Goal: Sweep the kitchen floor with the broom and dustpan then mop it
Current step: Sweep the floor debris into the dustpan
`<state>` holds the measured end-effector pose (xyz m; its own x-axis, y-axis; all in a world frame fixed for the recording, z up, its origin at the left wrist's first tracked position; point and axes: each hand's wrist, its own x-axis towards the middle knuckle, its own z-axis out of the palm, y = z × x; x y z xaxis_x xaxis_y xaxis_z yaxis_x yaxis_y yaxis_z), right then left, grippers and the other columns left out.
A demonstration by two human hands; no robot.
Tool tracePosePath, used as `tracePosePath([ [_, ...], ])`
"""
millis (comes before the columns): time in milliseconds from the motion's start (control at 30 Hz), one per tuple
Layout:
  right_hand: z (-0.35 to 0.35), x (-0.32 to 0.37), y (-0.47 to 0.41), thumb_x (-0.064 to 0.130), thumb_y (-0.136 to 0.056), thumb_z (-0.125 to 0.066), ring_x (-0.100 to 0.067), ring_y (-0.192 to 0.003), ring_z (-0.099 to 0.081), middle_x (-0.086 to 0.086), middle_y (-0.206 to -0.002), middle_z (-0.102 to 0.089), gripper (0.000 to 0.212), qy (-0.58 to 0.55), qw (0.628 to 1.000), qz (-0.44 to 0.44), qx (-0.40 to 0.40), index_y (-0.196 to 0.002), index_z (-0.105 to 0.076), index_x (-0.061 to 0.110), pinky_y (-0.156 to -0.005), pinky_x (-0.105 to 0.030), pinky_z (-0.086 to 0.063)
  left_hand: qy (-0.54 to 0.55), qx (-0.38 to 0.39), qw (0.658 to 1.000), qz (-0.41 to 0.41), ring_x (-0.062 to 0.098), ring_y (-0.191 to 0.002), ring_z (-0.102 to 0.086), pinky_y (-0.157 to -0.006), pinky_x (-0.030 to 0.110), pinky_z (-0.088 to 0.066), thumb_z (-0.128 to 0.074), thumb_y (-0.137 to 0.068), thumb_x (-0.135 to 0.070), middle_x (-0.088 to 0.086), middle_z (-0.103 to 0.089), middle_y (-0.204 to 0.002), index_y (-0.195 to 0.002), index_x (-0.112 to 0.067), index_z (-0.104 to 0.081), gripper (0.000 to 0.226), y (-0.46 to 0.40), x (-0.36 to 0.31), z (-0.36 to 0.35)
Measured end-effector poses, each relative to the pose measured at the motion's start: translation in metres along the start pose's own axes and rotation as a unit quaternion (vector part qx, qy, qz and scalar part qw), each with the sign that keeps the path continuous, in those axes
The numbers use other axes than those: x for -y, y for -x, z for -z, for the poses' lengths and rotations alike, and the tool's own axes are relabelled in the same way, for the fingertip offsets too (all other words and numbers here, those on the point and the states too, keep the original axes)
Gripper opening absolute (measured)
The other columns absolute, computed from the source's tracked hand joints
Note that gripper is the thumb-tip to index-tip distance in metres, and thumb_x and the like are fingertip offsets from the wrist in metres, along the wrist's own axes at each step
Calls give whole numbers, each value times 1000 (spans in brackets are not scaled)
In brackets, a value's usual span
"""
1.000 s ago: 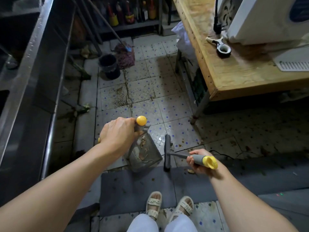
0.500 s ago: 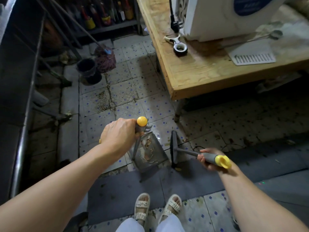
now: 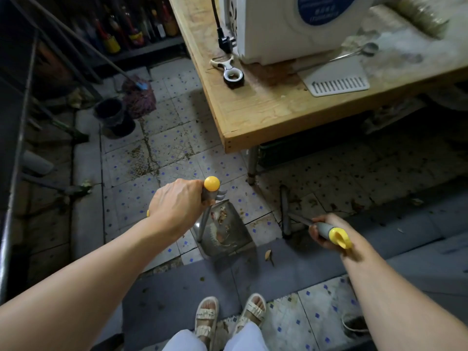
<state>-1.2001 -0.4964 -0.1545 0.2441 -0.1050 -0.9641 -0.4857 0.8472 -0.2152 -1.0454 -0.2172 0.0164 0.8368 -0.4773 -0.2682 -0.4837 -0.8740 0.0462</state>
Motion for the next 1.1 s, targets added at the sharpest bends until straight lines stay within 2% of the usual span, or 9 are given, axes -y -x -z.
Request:
tracePosePath([
  [133,-6,-17,16,18,-96,-42,-13,-30,-51,-5,-52,-47,25,-1,1000,-19,17,-76,-47,3,-30,-15,-39,-9,-1,1000,-8,28,-76,-56,-64,31,-42,-49,-93,-38,4,-60,-84,-93,-19,-59,22,6,10,7],
  [333,-38,-68,39,16,-95,-43,-13,-29,-50,-7,-46,-48,20,-2,998,-52,38,-79,-46,3,-28,-16,-40,-17,4,999,-36,26,-71,-51,-63,31,-43,-47,-94,-40,3,-57,-80,-94,-18,-60,25,21,43,12],
  [533,-67,-123,57,17,-95,-39,-14,-27,-47,-8,-43,-46,28,-17,995,-81,48,-72,-45,2,-28,-13,-38,-24,0,997,-74,25,-70,-54,-60,30,-42,-48,-93,-31,2,-58,-76,-91,-20,-58,15,35,87,12],
  [633,-72,-148,53,17,-91,-43,-13,-31,-51,-6,-47,-50,26,8,996,-82,37,-69,-47,3,-31,-12,-39,-30,3,995,-91,24,-69,-51,-60,30,-39,-48,-94,-31,-1,-51,-71,-86,-22,-53,14,43,104,14],
  [767,-74,-179,44,15,-77,-52,-13,-37,-54,-6,-53,-54,12,29,993,-105,47,-72,-48,5,-43,-7,-32,-36,7,995,-93,23,-67,-51,-58,30,-38,-48,-95,-32,-4,-45,-64,-82,-23,-52,16,49,119,15],
  [900,-76,-198,42,13,-86,-49,-16,-33,-51,-10,-50,-51,18,17,989,-135,57,-73,-46,3,-33,-12,-40,-47,11,994,-98,24,-66,-49,-59,30,-37,-48,-95,-32,-3,-43,-63,-69,-23,-41,28,54,121,17],
  [967,-75,-206,41,13,-91,-45,-16,-30,-49,-11,-48,-49,22,11,989,-142,38,-73,-45,2,-29,-15,-40,-50,15,993,-106,25,-67,-50,-60,29,-38,-48,-94,-32,-1,-46,-67,-73,-22,-43,24,56,118,15],
  [1100,-61,-214,39,11,-91,-46,-15,-31,-48,-10,-49,-49,16,62,988,-138,22,-78,-44,2,-29,-15,-40,-57,22,992,-113,27,-68,-49,-60,29,-37,-47,-94,-33,1,-51,-73,-80,-19,-48,20,58,104,8],
])
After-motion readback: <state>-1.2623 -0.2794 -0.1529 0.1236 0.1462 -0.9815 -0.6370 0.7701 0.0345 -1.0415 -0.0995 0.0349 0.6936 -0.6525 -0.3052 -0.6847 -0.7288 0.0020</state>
